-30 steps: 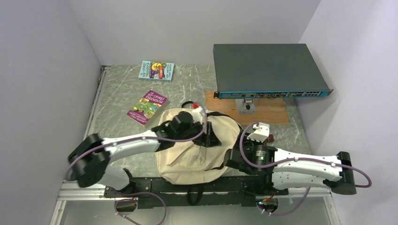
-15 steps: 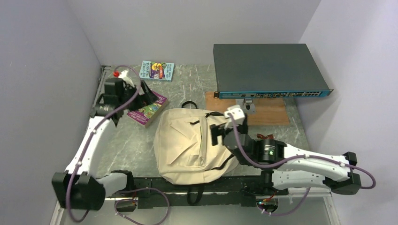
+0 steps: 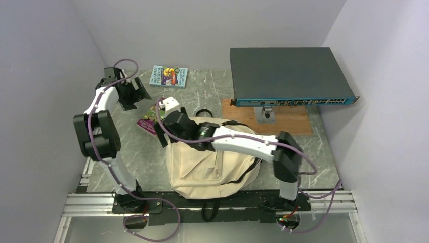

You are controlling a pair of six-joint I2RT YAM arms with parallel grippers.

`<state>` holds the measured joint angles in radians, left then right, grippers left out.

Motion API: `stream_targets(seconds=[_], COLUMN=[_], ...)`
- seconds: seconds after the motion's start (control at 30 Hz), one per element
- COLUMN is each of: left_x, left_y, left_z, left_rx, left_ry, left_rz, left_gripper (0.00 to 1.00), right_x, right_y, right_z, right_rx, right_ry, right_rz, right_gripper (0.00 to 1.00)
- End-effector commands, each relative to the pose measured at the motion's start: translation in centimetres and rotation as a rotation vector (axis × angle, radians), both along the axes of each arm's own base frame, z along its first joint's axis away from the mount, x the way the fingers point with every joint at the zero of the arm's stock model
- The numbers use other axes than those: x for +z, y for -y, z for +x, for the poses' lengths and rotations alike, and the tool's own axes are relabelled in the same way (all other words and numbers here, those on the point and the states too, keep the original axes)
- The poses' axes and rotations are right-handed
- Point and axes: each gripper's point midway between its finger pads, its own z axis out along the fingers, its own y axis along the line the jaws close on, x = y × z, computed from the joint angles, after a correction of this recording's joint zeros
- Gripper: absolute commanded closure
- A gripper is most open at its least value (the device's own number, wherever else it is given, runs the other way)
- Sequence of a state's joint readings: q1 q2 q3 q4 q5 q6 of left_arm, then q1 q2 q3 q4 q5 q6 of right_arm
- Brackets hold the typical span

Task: Pack the student bag
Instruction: Move the student bag to the center of the board, then adjust the book at the center of the board.

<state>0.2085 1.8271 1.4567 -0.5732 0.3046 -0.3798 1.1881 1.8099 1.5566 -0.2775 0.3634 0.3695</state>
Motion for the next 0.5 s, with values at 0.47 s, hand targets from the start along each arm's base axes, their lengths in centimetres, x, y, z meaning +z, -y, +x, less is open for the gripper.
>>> stream_targets(seconds=[0.47], left_x=[-5.3], left_y=[3.5], left_z=[-0.9], left_rx=[-0.156], left_ry=[-0.103], left_rz=[-0.208], left_gripper=[0.09], right_x=[-3.7], right_y=[-5.6], right_z=[7.8], right_rx=[0.032], right_ry=[-0.065], right_rz=[-0.002], right_gripper=[0.21])
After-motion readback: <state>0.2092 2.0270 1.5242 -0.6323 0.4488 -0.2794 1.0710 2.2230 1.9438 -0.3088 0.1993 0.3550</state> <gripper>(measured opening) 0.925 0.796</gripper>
